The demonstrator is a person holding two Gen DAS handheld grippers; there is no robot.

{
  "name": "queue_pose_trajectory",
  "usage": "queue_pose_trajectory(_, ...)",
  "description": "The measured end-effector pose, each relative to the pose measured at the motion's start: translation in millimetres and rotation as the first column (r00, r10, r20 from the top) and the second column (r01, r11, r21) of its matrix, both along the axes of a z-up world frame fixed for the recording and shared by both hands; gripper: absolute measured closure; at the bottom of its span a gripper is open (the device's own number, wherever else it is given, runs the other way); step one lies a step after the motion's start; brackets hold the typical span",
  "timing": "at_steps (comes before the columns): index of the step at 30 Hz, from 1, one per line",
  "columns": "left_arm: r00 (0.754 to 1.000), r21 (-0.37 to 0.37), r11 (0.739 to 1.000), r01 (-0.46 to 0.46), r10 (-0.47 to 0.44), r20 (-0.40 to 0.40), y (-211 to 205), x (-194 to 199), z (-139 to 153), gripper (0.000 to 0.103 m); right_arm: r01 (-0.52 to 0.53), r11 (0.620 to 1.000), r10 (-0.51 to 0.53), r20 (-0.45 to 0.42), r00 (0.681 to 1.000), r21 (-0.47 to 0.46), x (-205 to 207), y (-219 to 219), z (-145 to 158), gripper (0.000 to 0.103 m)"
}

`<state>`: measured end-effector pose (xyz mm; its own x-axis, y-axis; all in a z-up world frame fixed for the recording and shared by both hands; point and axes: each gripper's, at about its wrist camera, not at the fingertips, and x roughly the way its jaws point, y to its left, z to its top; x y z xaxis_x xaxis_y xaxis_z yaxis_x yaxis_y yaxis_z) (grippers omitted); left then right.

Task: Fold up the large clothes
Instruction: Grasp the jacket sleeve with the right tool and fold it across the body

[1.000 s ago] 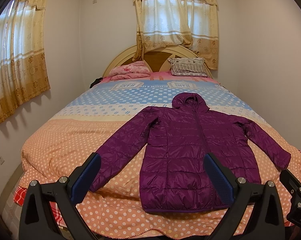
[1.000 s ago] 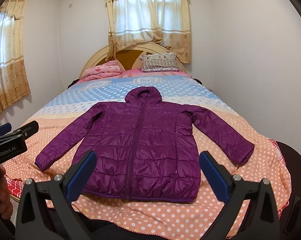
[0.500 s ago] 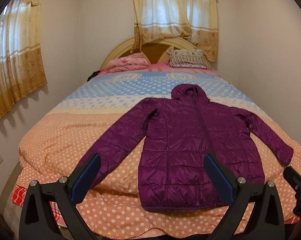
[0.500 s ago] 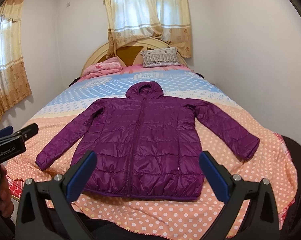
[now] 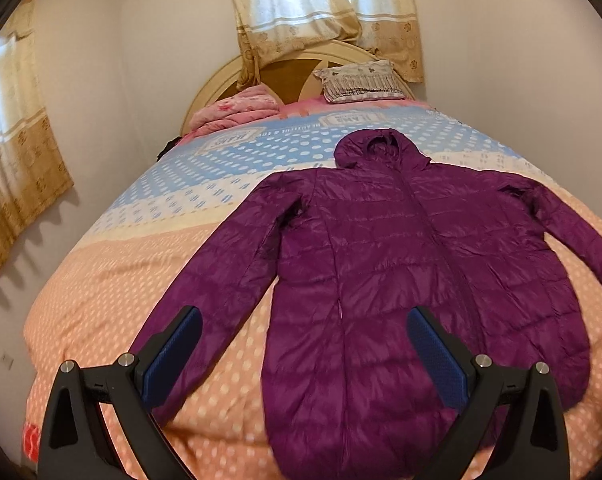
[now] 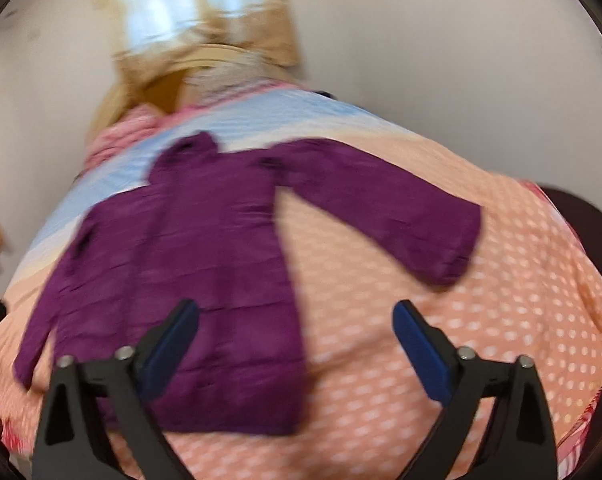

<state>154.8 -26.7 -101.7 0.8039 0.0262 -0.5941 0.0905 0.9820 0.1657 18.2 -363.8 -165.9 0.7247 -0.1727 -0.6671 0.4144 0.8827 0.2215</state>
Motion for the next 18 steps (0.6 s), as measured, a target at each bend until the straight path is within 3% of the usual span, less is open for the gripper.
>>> queue_pose_trajectory(5,1.0,0.03,0.999,-0.021,0.02,0.011,-8.7,48.8,-11.3,0.001,0.21,0.977,-0.208,-0.082,0.975,0.019,14.6,-82.4,-18.5,0.022)
queue_pose_trajectory(9,0.999,0.062,0.997,-0.047,0.047,0.005,-16.6,83.2,-24.7,0.001,0.269,0.963,-0.266,-0.126,0.956,0.01,35.4,-109.6,-24.7,0.024)
queue_pose_trajectory(12,0.998,0.079,0.995,-0.057,0.058,-0.007,-22.4,105.7,-35.5,0.001,0.256,0.967,-0.25,-0.166,0.954,0.013,50.4,-113.9,-34.2,0.035)
queue_pose_trajectory(15,0.998,0.102,0.993,-0.061,0.063,-0.018,-24.5,120.6,-44.0,0.001,0.248,0.969,-0.243,-0.194,0.95,0.004,59.5,-117.0,-46.1,0.053)
queue_pose_trajectory(17,0.998,0.12,0.991,-0.061,0.064,-0.023,-23.7,132.4,-48.2,0.001,0.222,0.975,-0.22,-0.201,0.955,-0.013,64.6,-116.7,-45.8,0.082)
queue_pose_trajectory(18,0.997,0.128,0.989,-0.071,0.074,-0.02,-21.9,138.3,-49.5,0.001,0.218,0.976,-0.209,-0.196,0.958,0.024,64.4,-121.7,-45.8,0.085)
